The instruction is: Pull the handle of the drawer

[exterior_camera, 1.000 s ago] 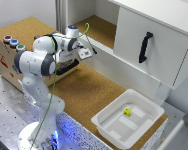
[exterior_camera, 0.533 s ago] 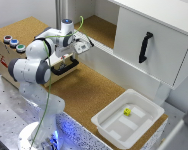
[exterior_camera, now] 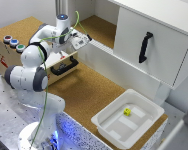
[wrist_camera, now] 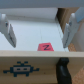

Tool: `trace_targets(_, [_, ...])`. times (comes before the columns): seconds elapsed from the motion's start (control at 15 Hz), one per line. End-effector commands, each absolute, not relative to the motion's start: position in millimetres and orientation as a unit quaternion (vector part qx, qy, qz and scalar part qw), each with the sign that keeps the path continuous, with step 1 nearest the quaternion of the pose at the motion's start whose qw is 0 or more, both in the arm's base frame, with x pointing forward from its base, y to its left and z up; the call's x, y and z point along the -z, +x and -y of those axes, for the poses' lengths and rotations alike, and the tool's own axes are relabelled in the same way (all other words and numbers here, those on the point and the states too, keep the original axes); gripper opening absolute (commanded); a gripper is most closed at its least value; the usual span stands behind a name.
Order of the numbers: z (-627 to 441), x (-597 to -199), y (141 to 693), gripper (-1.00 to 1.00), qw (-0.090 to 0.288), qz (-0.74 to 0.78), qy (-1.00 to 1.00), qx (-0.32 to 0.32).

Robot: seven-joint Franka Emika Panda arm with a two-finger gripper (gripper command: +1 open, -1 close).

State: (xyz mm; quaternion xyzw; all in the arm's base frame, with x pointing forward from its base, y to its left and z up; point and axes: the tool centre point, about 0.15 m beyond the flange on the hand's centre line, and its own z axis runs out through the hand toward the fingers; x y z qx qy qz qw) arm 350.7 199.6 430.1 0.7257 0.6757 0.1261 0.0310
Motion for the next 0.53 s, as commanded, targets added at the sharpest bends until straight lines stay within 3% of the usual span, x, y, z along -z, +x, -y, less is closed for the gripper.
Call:
trace_targets(0.0, [-238.9,-419.4,356.6,1.00,-0.009,-0.704,0.704,-0.099])
trace_targets(0.47, [-265.5,-372.5,381.9,1.00,-0.018,-0.722,0.687,-0.082])
